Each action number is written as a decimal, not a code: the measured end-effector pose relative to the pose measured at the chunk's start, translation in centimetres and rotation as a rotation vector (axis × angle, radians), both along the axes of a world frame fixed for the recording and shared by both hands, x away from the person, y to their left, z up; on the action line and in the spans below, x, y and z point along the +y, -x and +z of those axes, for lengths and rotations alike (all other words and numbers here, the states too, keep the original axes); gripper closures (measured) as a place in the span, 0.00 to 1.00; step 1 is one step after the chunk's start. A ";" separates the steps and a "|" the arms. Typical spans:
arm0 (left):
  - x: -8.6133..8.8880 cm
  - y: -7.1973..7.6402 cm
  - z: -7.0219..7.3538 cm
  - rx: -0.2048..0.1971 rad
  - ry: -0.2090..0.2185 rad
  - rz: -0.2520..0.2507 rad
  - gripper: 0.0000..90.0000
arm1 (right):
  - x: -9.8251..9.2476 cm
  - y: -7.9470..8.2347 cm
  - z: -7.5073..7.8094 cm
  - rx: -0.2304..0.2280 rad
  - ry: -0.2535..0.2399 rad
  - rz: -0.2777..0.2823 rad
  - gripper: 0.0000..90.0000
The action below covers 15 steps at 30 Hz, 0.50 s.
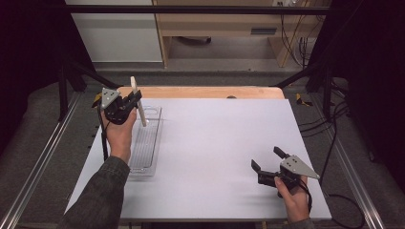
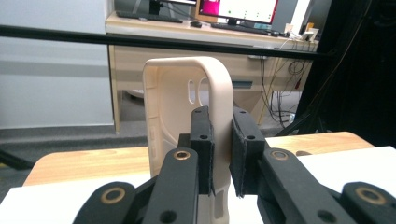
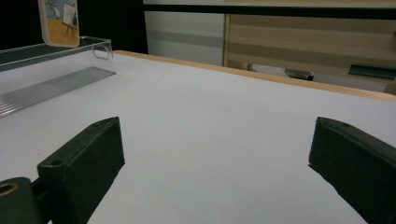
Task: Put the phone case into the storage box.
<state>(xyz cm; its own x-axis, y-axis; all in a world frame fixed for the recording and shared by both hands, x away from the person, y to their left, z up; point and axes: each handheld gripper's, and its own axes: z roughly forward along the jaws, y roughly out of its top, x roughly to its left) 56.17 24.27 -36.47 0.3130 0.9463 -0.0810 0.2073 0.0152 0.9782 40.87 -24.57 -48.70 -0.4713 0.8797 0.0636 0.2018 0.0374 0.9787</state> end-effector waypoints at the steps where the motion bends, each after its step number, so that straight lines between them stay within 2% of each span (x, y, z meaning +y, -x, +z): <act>1: 0.0 -0.2 -0.2 0.004 -0.010 0.000 0.89 | 0.0 0.0 0.0 0.002 -0.001 -0.001 0.04; 3: -0.1 -0.4 -0.5 0.009 -0.024 0.000 0.89 | 0.0 0.1 -0.1 0.004 -0.002 0.001 0.04; 9: 0.2 -1.2 -1.2 0.026 -0.005 0.020 0.89 | 0.0 0.0 -0.3 0.011 -0.003 0.004 0.04; 15: 0.2 -1.8 -1.8 0.030 -0.011 0.031 0.89 | -0.1 0.0 -0.3 0.009 -0.004 0.000 0.04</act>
